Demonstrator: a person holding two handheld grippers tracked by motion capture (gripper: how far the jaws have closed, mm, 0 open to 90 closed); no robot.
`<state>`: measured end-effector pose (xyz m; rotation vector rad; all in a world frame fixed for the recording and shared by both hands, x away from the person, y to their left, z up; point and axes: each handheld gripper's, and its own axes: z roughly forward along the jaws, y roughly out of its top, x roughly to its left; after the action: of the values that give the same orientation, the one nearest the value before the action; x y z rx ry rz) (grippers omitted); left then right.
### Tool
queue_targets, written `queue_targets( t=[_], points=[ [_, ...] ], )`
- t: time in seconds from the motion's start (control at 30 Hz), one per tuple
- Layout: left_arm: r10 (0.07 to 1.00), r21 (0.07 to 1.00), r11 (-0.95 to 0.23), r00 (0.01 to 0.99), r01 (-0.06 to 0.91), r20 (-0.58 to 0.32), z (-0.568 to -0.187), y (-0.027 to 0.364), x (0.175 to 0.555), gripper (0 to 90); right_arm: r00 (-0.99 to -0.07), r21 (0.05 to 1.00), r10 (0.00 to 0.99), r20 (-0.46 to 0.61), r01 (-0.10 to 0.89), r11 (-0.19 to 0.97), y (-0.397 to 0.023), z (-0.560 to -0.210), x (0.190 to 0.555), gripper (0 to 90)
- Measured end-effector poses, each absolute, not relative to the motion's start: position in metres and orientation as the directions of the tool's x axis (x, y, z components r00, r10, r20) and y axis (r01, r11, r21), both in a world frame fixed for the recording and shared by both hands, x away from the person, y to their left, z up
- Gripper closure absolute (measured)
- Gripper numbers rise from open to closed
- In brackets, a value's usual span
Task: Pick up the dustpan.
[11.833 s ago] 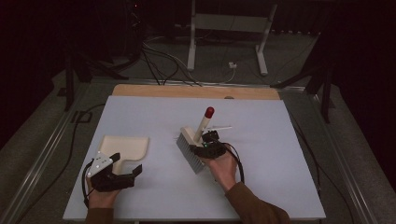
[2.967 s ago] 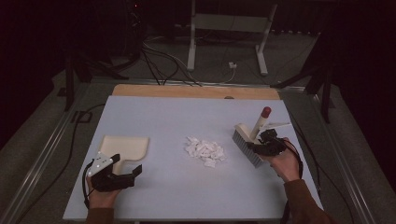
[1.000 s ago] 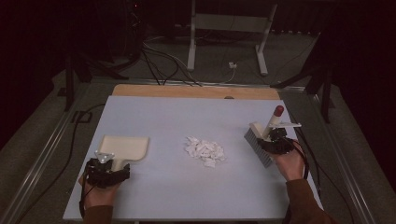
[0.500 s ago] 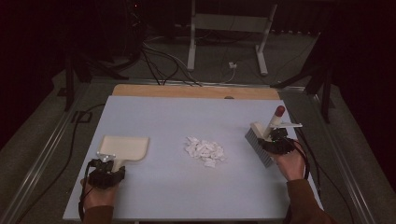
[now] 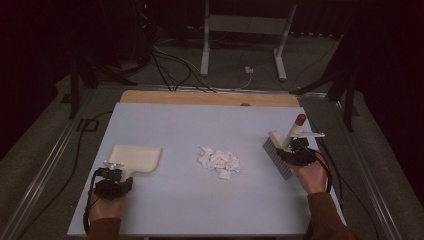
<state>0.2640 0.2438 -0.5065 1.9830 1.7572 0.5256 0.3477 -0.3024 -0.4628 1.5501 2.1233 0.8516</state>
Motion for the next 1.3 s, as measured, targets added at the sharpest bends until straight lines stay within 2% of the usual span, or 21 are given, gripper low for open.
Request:
queue_targets(
  t=[0.63, 1.3],
  points=[
    [0.984, 0.603, -0.108, 0.17, 0.79, -0.046, -0.496, 0.262, 0.261, 66.7, -0.322, 0.664, 0.945, 0.056, 0.719, 0.205, -0.304, -0.463, 0.347, 66.8],
    [0.957, 0.621, -0.236, 0.289, 0.747, 0.016, -0.474, 0.268, 0.265, 66.7, -0.329, 0.666, 0.943, 0.05, 0.715, 0.214, -0.303, -0.463, 0.347, 66.9]
  ],
)
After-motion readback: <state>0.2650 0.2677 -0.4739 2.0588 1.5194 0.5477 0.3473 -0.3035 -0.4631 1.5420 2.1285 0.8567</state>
